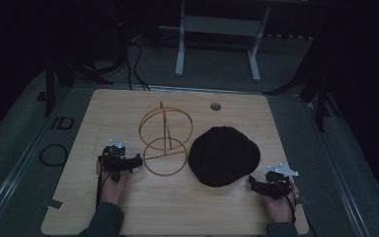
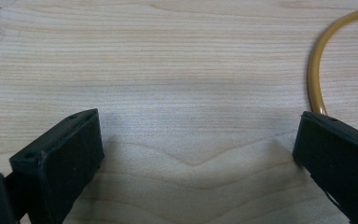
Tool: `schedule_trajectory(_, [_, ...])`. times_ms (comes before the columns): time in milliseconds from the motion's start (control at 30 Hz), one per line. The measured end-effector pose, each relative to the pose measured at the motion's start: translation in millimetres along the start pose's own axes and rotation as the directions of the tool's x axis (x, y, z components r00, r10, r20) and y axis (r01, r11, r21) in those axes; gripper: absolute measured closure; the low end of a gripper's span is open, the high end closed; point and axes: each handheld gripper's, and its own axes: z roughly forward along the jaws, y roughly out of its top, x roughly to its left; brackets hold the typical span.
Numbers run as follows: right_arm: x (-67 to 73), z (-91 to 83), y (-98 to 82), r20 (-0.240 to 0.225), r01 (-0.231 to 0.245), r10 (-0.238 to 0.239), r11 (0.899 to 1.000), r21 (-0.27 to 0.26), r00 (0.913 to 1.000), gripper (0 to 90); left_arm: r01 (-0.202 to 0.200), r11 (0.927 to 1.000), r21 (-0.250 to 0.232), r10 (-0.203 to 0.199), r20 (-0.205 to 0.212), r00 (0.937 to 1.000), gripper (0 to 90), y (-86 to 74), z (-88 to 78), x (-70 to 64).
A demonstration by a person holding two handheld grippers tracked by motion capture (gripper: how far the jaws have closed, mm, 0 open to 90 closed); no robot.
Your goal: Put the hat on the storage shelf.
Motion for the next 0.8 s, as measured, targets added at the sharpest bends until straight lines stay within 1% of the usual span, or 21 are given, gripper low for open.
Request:
schedule_trajectory(333, [1.2, 1.6, 1.6, -0.012, 0.011, -0.011, 1.0, 0.001, 0.9999, 11.9, 0.002, 1.0, -0.001, -0.002, -0.002, 1.0, 1.2, -0.2, -0.1, -0.4])
schedule_trajectory(433, [3.1, 0.9, 3.0, -0.013, 0.012, -0.012, 1.0, 0.016, 0.9998, 13.4, 0.004, 1.0, -0.001, -0.004, -0.005, 1.0, 1.2, -0.5, -0.3, -1.9])
schedule_trajectory(667, [4.7, 0.3, 5.5, -0.023, 0.026, -0.025, 0.999, 0.04, 0.9994, 13.6, 0.0, 1.0, -0.002, 0.0, -0.001, 1.0, 1.2, -0.7, -0.4, -2.9])
schedule_trajectory(733, [5.1, -0.4, 6.8, -0.029, 0.03, -0.029, 0.998, 0.052, 0.9992, 15.9, -0.003, 1.0, -0.002, 0.003, 0.003, 1.0, 1.2, -0.8, -0.6, -3.7])
schedule_trajectory(800, [5.6, -1.6, 9.0, -0.046, 0.05, -0.047, 0.997, 0.066, 0.9978, 21.9, -0.01, 1.0, 0.0, 0.01, 0.008, 0.9999, 1.2, -0.9, -0.9, -4.3])
